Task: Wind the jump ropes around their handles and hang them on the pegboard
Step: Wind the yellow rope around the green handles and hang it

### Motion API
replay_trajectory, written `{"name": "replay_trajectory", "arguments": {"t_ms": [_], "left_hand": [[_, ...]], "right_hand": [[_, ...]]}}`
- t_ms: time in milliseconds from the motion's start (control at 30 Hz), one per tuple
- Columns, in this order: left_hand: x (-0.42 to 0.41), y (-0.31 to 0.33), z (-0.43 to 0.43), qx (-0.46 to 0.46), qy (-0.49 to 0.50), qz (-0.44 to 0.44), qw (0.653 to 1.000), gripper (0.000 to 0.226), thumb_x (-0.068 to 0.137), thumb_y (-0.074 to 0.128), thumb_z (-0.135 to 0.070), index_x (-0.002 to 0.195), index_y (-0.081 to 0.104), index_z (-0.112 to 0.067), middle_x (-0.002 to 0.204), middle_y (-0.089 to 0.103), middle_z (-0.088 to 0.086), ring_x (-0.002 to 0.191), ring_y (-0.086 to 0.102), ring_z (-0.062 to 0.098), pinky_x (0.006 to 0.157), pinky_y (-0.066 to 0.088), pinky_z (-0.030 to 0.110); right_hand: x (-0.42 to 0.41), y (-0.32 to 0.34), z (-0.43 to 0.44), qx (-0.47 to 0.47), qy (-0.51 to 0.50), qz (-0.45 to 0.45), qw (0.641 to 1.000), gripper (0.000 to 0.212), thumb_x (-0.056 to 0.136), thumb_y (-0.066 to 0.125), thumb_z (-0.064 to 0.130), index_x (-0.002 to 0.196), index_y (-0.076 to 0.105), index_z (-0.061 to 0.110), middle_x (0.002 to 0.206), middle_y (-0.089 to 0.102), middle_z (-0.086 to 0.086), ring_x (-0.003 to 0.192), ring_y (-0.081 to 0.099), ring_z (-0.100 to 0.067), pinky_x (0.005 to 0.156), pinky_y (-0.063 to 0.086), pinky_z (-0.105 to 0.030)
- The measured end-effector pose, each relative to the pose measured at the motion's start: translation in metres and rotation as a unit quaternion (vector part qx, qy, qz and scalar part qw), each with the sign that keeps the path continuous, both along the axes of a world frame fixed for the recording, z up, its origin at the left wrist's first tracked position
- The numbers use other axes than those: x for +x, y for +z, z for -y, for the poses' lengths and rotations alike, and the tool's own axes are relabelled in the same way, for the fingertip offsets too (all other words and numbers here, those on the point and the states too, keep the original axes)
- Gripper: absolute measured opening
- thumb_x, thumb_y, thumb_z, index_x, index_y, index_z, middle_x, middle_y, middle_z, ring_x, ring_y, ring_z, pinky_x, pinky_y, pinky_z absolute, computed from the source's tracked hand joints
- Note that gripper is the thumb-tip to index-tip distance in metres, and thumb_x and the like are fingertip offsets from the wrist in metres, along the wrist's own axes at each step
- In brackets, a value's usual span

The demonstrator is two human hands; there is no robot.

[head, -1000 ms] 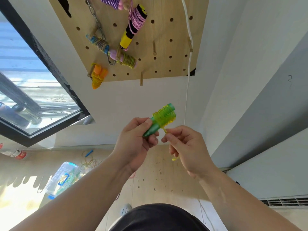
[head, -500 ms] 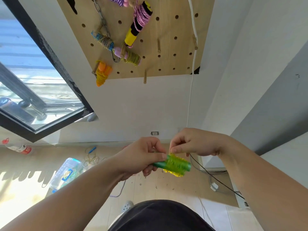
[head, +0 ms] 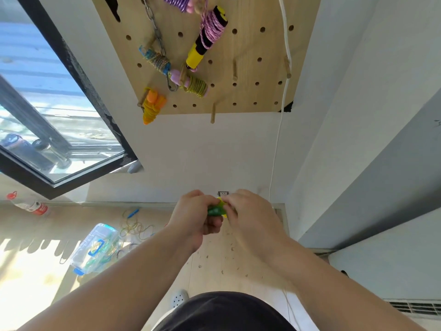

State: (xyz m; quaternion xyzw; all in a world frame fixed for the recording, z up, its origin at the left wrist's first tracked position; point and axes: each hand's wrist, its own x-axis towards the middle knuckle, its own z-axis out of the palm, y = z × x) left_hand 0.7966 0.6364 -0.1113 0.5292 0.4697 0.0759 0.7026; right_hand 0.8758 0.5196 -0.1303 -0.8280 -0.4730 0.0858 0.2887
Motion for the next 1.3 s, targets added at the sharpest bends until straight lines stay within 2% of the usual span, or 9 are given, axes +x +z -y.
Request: {"name": "replay_trajectory", "arguments": {"t_ms": [133,300,433,633,767,933,1067,1167,1300], "left_hand": [[0.004,0.009,0.006,-0.084,0.009,0.023,0.996,0.014,0.091,0.057,-0.001,0.079,0.053,-0.008,0.057,0.057,0.011,0.041,0.05,0.019,0.039,0.039,0.023],[0.003,0.018,0.009,-0.14,0.008,0.038,0.989,0.013,0.093,0.055,-0.007,0.081,0.059,-0.004,0.055,0.053,0.011,0.037,0.045,0.013,0.038,0.04,0.022],[-0.004,0.028,0.006,-0.155,-0.029,0.051,0.986,0.026,0.091,0.057,-0.017,0.068,0.063,-0.007,0.058,0.056,0.014,0.039,0.046,0.015,0.037,0.041,0.024],[-0.026,0.045,-0.012,-0.038,-0.163,0.067,0.984,0.032,0.073,0.074,-0.03,0.089,0.065,-0.004,0.064,0.059,0.022,0.035,0.041,0.022,0.04,0.032,0.023],[-0.029,0.033,-0.005,0.172,-0.195,0.074,0.963,0.024,0.08,0.073,-0.04,0.101,0.076,-0.03,0.091,0.07,0.003,0.069,0.063,0.023,0.063,0.049,0.03],[-0.023,0.006,0.021,0.098,-0.171,0.114,0.974,0.023,0.106,0.049,-0.026,0.112,0.069,-0.019,0.104,0.074,0.013,0.099,0.07,0.033,0.091,0.057,0.051],[-0.02,-0.008,0.021,0.133,-0.116,0.087,0.98,0.026,0.104,0.054,-0.034,0.098,0.071,-0.015,0.088,0.068,0.019,0.079,0.062,0.028,0.074,0.052,0.045],[-0.02,-0.007,0.008,0.127,-0.051,0.074,0.988,0.029,0.101,0.059,-0.035,0.088,0.069,-0.011,0.074,0.055,0.012,0.071,0.05,0.022,0.069,0.042,0.041],[-0.025,-0.005,-0.019,0.069,-0.054,0.103,0.991,0.026,0.102,0.059,-0.033,0.088,0.07,-0.013,0.079,0.06,0.017,0.069,0.054,0.028,0.068,0.046,0.043]], "right_hand": [[0.006,-0.014,0.016,0.126,0.0,0.035,0.991,0.032,0.101,0.047,0.03,0.115,0.072,0.015,0.083,0.055,0.002,0.078,0.052,-0.017,0.067,0.048,-0.037],[0.01,-0.016,0.027,0.143,0.047,0.08,0.985,0.043,0.099,0.054,0.025,0.139,0.059,0.008,0.096,0.055,-0.003,0.086,0.052,-0.02,0.073,0.049,-0.036],[0.013,-0.009,0.031,0.169,0.045,0.078,0.981,0.041,0.094,0.068,0.024,0.133,0.064,0.011,0.096,0.058,0.003,0.085,0.05,-0.007,0.076,0.043,-0.017],[0.008,0.006,0.043,0.179,-0.012,-0.185,0.966,0.028,0.092,0.072,0.026,0.12,0.072,0.028,0.084,0.058,0.011,0.082,0.056,-0.012,0.071,0.043,-0.015],[0.003,0.005,0.041,0.184,-0.049,-0.379,0.906,0.021,0.096,0.068,0.022,0.115,0.074,0.028,0.077,0.064,0.009,0.066,0.059,-0.008,0.066,0.051,-0.027],[-0.009,-0.002,0.03,0.118,-0.062,-0.326,0.936,0.022,0.096,0.059,0.049,0.114,0.069,0.042,0.081,0.068,0.018,0.072,0.067,-0.01,0.076,0.058,-0.044],[-0.014,-0.003,0.025,0.101,-0.085,-0.279,0.951,0.021,0.098,0.052,0.05,0.1,0.071,0.042,0.08,0.068,0.016,0.07,0.067,-0.01,0.074,0.058,-0.047],[-0.014,-0.001,0.021,0.146,-0.141,-0.309,0.929,0.017,0.099,0.062,0.03,0.091,0.076,0.035,0.076,0.071,0.007,0.069,0.066,-0.013,0.072,0.059,-0.039],[-0.007,0.008,0.015,0.148,-0.133,-0.26,0.945,0.007,0.095,0.069,0.024,0.097,0.073,0.029,0.081,0.068,0.012,0.078,0.064,-0.009,0.069,0.05,-0.017]]}}
